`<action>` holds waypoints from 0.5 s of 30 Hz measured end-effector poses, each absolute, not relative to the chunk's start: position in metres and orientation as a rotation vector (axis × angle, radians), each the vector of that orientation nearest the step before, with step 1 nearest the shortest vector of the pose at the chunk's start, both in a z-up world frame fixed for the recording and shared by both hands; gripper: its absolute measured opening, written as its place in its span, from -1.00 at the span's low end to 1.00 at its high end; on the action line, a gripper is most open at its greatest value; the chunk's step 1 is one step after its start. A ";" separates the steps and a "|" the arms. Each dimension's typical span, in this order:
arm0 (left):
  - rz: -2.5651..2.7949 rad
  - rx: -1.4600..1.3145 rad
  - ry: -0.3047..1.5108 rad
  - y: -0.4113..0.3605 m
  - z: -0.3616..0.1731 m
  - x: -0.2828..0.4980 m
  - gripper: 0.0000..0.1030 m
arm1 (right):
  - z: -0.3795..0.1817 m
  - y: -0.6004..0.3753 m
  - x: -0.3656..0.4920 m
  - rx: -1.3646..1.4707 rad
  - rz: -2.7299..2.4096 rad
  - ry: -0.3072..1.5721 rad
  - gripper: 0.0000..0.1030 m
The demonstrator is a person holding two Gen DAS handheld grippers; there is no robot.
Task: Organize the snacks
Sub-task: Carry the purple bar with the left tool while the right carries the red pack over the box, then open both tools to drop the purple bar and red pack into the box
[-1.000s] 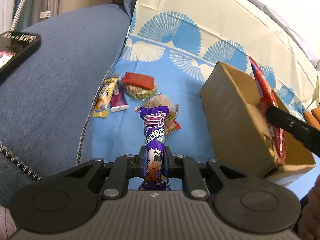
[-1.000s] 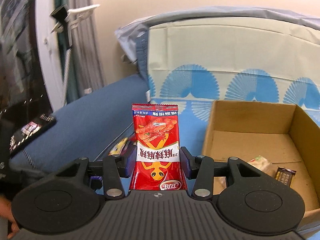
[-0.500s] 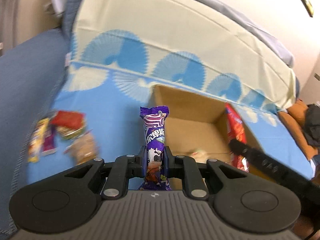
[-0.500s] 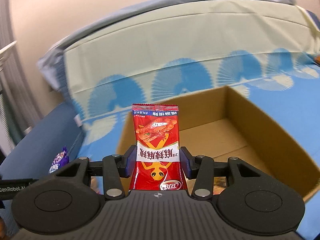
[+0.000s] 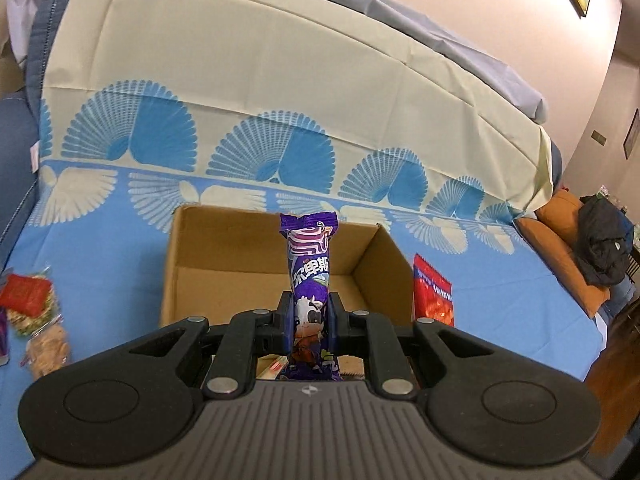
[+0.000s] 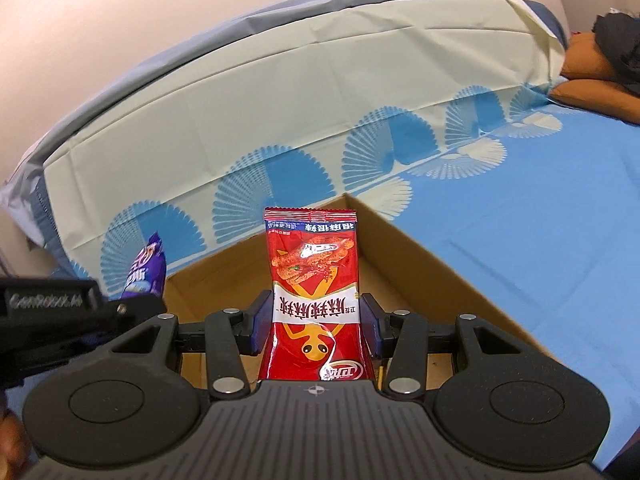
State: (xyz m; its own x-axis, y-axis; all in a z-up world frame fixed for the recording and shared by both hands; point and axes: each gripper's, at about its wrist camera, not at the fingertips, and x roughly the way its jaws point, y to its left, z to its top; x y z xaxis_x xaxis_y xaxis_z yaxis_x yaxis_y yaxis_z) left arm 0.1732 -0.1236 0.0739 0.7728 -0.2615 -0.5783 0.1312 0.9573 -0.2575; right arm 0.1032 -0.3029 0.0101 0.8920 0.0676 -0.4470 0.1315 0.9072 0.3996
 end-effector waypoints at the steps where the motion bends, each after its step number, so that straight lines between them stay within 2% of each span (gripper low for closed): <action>1: -0.215 -0.206 0.654 -0.126 0.074 0.177 -0.67 | 0.010 -0.305 0.103 0.444 -0.038 0.472 -0.07; 15: -0.239 -0.183 0.619 -0.147 0.088 0.203 -0.67 | 0.010 -0.313 0.109 0.489 -0.041 0.472 -0.07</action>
